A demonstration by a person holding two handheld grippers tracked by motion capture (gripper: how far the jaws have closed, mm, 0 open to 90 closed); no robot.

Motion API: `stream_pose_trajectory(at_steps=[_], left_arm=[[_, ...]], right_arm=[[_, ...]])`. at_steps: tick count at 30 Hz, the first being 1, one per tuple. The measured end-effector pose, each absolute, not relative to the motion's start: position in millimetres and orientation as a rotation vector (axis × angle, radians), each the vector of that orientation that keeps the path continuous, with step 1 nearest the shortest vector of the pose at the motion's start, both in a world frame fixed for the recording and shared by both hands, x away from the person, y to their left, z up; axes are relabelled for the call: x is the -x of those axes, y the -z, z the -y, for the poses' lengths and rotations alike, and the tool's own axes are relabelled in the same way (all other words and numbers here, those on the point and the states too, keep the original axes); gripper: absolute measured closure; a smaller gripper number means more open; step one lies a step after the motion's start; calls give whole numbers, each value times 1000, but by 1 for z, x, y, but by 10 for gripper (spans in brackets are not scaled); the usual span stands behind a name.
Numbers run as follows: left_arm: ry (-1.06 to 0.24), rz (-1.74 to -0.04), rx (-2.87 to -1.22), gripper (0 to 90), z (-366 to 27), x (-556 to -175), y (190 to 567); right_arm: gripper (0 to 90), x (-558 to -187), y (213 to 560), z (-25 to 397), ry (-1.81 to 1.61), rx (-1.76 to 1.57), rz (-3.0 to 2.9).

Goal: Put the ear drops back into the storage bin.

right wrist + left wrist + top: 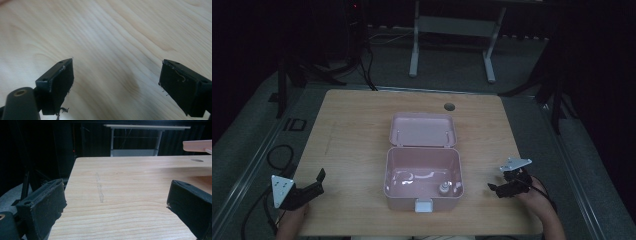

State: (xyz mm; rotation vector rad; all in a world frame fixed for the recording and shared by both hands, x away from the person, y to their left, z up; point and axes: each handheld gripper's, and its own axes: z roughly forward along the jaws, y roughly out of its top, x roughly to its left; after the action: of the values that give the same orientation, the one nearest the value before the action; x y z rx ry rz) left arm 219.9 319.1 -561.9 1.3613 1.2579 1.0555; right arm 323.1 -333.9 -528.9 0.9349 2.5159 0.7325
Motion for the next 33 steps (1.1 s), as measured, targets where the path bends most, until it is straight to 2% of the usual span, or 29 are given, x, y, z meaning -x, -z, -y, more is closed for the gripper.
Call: stream_pose_trajectory(at_steps=[20,33], left_arm=[[-1051,-1254,-1362,20,-319,-220,562],[-1048,-1257,-1356,20,-320,-220,562]], right_arm=[[113,-319,553,339,-758,-1277,-2010],[113,-313,553,343,-808,-1377,-1760]])
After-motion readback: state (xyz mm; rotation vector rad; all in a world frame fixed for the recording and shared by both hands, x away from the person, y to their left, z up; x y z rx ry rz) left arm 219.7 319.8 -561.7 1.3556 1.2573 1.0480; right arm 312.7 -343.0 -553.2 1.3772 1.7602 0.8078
